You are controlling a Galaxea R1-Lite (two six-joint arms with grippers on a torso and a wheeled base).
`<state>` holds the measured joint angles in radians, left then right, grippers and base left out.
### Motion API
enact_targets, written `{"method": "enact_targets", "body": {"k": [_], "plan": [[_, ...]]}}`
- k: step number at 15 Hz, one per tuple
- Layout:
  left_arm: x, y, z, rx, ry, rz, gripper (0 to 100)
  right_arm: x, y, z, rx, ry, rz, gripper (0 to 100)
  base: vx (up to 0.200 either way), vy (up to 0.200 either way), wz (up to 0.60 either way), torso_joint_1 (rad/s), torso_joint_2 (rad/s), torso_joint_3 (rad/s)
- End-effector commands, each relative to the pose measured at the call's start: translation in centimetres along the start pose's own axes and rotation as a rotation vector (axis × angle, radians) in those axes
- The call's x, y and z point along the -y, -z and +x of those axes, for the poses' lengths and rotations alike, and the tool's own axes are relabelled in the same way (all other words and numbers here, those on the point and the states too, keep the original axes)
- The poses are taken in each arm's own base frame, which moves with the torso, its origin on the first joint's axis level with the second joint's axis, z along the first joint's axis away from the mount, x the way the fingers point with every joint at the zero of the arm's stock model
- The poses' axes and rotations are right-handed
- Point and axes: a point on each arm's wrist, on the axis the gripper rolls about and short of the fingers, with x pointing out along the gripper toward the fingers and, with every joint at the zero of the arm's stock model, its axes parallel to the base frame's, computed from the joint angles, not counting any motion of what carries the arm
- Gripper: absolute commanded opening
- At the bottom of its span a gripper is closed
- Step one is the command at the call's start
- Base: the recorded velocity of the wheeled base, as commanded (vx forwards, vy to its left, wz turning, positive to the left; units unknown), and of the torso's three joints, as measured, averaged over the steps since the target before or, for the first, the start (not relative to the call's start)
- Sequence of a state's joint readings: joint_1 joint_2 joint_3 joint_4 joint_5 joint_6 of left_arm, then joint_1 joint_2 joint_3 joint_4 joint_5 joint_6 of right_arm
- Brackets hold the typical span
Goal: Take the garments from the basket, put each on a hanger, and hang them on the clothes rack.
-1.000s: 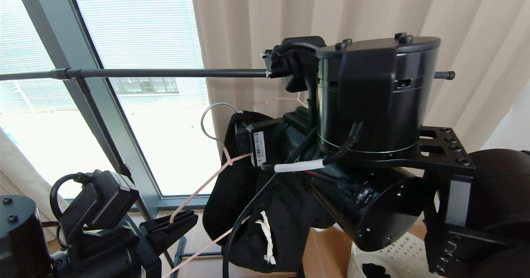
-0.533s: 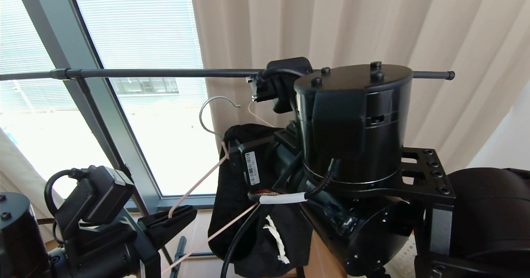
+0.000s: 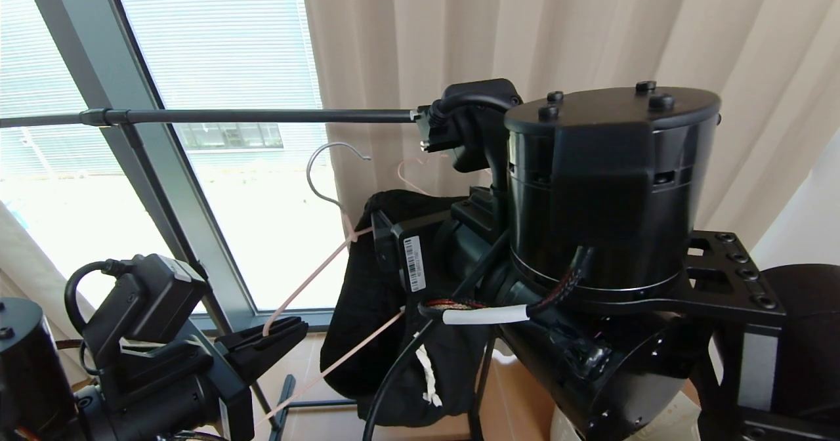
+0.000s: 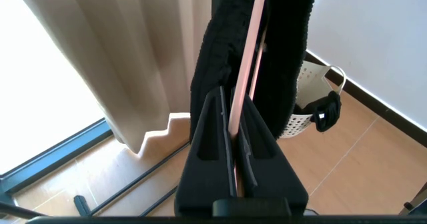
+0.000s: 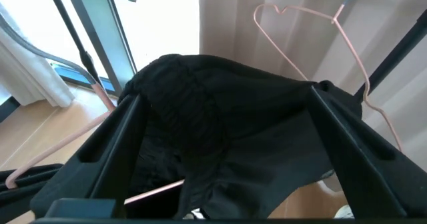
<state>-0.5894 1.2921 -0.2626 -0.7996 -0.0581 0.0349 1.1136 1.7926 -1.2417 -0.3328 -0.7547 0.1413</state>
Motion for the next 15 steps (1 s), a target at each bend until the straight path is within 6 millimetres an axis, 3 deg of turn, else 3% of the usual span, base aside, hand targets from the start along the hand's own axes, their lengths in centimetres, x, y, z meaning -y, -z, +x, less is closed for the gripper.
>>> {"method": "enact_targets", "body": {"k": [1,6,12,13,15], "plan": [[0.0,0.0,0.0,0.009,0.000,0.001,0,0.1,-0.2,-0.3,0.005,-0.002,0.002,100,0.000,0.000,0.00,0.000,0.00,0.000],[-0.1,0.1,-0.4,0.044,-0.008,0.002,0,-0.4,0.2,-1.1,0.000,-0.033,-0.005,100,0.000,0.000,0.00,0.000,0.00,0.000],[-0.1,0.5,-0.9,0.052,-0.011,-0.004,0,0.5,-0.2,-2.1,0.003,-0.076,0.005,100,0.000,0.000,0.00,0.000,0.00,0.000],[-0.1,0.9,-1.3,0.046,-0.001,-0.031,0,2.5,-0.6,-4.0,-0.002,-0.176,-0.032,100,0.000,0.000,0.00,0.000,0.00,0.000],[0.0,1.2,-1.9,0.053,0.024,-0.030,0,4.6,-0.5,-3.9,-0.010,-0.213,-0.095,100,0.000,0.000,0.00,0.000,0.00,0.000]]}}
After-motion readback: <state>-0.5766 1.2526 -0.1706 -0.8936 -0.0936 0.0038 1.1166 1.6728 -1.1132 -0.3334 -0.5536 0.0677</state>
